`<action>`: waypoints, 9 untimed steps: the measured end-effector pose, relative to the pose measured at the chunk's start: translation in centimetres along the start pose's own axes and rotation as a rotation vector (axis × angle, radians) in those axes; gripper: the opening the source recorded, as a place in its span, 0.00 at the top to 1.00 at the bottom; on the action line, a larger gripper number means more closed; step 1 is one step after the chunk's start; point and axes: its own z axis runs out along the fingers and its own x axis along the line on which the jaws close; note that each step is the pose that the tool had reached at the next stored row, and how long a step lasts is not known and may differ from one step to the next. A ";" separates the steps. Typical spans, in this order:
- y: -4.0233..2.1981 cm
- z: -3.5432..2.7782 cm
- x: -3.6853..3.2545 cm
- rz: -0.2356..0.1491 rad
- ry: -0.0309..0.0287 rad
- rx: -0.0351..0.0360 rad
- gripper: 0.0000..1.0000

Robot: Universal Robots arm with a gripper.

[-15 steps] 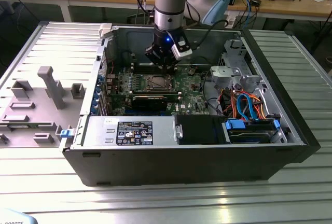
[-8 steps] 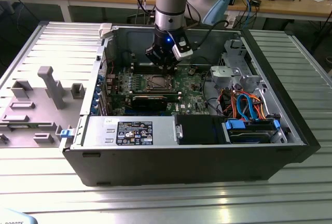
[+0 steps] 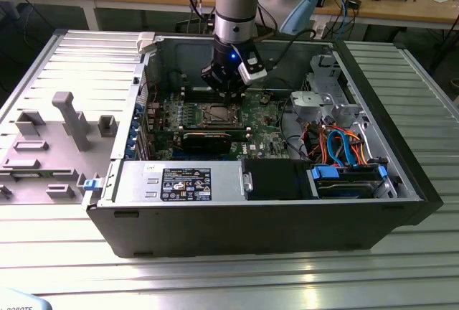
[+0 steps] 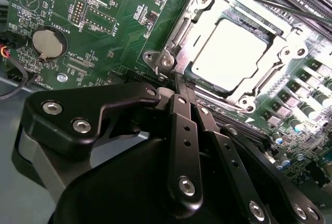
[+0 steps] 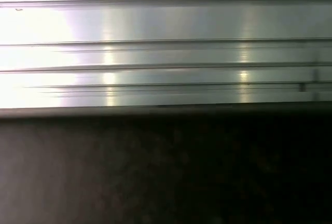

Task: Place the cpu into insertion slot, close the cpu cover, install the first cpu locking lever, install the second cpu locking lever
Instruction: 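Install the first cpu locking lever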

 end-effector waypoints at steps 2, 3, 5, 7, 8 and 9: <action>-0.01 0.06 -0.01 0.000 0.0000 -0.0010 0.89; 0.00 0.10 -0.01 0.000 0.0000 -0.0029 0.89; 0.00 0.15 -0.01 0.000 0.0000 -0.0073 0.89; -0.01 0.16 -0.01 0.000 0.0001 -0.0127 0.89; -0.01 0.17 -0.01 0.000 0.0002 -0.0164 0.89; -0.01 0.17 -0.01 0.000 0.0004 -0.0208 0.89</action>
